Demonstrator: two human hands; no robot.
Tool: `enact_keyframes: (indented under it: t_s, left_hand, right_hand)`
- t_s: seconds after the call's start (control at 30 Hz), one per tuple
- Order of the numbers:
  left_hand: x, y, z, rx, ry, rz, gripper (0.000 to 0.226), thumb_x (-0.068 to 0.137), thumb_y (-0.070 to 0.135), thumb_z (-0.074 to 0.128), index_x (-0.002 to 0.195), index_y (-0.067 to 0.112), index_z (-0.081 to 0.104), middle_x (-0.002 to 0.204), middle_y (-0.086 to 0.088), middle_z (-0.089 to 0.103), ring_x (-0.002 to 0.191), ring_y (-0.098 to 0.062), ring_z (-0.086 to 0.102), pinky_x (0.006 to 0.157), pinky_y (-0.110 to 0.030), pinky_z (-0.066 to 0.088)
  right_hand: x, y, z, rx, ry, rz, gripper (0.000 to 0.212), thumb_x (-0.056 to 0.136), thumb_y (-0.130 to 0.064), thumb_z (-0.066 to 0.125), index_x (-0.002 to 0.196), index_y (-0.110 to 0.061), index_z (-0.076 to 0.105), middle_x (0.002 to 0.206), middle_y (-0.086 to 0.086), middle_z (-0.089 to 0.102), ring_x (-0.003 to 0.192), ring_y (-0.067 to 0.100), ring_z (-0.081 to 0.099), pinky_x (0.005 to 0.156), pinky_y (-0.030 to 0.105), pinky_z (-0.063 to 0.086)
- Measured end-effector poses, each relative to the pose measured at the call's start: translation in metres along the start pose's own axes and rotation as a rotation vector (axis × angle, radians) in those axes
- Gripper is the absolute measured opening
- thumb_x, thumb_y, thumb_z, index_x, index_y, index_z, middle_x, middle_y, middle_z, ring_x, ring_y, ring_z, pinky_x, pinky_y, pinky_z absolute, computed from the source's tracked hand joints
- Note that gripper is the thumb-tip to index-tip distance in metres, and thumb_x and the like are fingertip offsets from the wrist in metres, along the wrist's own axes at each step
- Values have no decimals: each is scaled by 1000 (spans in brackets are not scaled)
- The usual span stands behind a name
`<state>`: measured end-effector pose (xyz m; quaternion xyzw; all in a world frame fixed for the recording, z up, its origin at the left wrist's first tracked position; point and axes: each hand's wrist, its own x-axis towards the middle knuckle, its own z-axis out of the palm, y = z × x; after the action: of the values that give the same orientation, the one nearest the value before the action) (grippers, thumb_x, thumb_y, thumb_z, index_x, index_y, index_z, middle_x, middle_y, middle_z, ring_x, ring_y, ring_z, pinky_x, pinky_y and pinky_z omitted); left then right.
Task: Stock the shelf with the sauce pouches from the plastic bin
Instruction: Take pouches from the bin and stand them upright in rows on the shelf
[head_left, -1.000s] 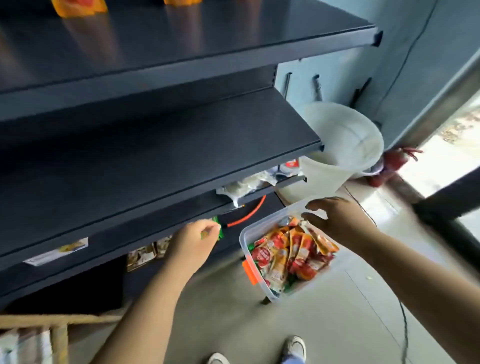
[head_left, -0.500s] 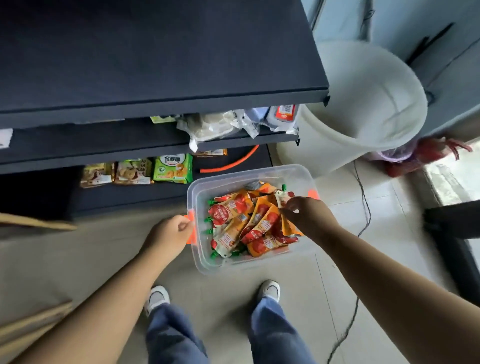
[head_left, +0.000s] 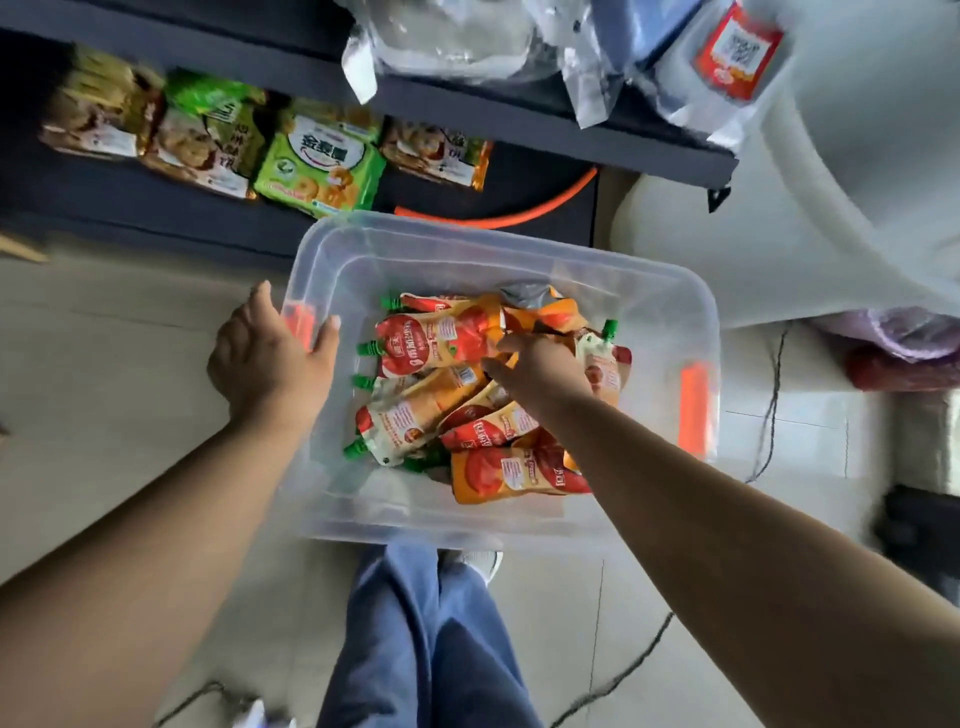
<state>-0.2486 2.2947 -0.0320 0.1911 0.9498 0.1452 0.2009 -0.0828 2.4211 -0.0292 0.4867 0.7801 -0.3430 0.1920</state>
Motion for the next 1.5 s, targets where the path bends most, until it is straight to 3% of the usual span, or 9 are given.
enact_keyframes:
  t_s: [0.23, 0.33, 0.47, 0.8, 0.93, 1.07, 1.27, 1.37, 1.5]
  left_hand:
    - [7, -9, 16, -57, 42, 35, 40, 96, 35, 37, 124, 8, 43, 120, -22, 54, 106, -40, 51, 80, -41, 38]
    - [7, -10, 17, -67, 68, 57, 37, 97, 33, 36, 122, 8, 46, 118, -21, 55, 105, -39, 51, 79, -38, 37]
    - [6, -9, 17, -83, 78, 51, 35, 97, 33, 36, 119, 8, 48, 118, -19, 55, 104, -39, 51, 79, -39, 37]
    - [5, -11, 19, -79, 114, 72, 34, 97, 30, 37, 119, 7, 49, 117, -18, 57, 104, -35, 53, 78, -38, 38]
    - [6, -11, 20, -84, 118, 65, 34, 97, 31, 37, 120, 8, 48, 118, -18, 56, 105, -37, 52, 78, -38, 39]
    - [6, -12, 20, -79, 109, 61, 36, 97, 32, 36, 121, 8, 47, 120, -19, 54, 105, -38, 52, 79, -39, 40]
    - [9, -13, 17, -140, 30, 22, 34, 96, 33, 38, 119, 11, 48, 121, -16, 54, 108, -36, 50, 81, -36, 39]
    - [5, -7, 11, -78, 69, -11, 42, 94, 33, 42, 128, 9, 45, 135, -15, 45, 123, -35, 41, 97, -39, 32]
    - [-28, 6, 6, -243, 185, 191, 55, 85, 38, 43, 126, 1, 48, 132, -22, 44, 122, -36, 42, 101, -39, 32]
  right_hand:
    - [77, -20, 26, -164, -38, -117, 53, 93, -43, 45, 137, -16, 36, 134, 11, 50, 120, 26, 50, 94, 35, 43]
    - [90, -21, 40, -390, -81, -110, 72, 90, -47, 48, 147, -18, 14, 152, 9, 23, 139, 29, 26, 109, 41, 27]
    - [90, -17, 51, -459, -8, -132, 77, 88, -46, 51, 147, -15, 11, 153, 7, 16, 143, 28, 13, 115, 42, 11]
    - [98, -39, 51, -706, 31, -94, 59, 91, -31, 53, 136, -5, 24, 135, 19, 40, 124, 32, 41, 102, 39, 36]
    - [92, -34, 46, -576, -52, -94, 59, 88, -42, 54, 132, -9, 34, 118, 12, 49, 100, 25, 53, 77, 33, 46]
    - [83, -34, 44, -557, -118, -161, 30, 94, -40, 45, 91, -11, 51, 66, 0, 43, 55, 11, 40, 44, 21, 30]
    - [37, -16, 10, -154, 0, -81, 37, 91, -45, 49, 74, -12, 55, 63, 0, 47, 59, 15, 45, 44, 24, 27]
    - [-7, 6, -19, 104, 70, -48, 34, 89, -40, 55, 94, -9, 68, 75, 6, 59, 71, 21, 55, 51, 26, 34]
    - [-52, 47, -49, 524, 213, 164, 21, 85, -28, 64, 75, -10, 66, 57, 0, 53, 58, 19, 51, 54, 23, 40]
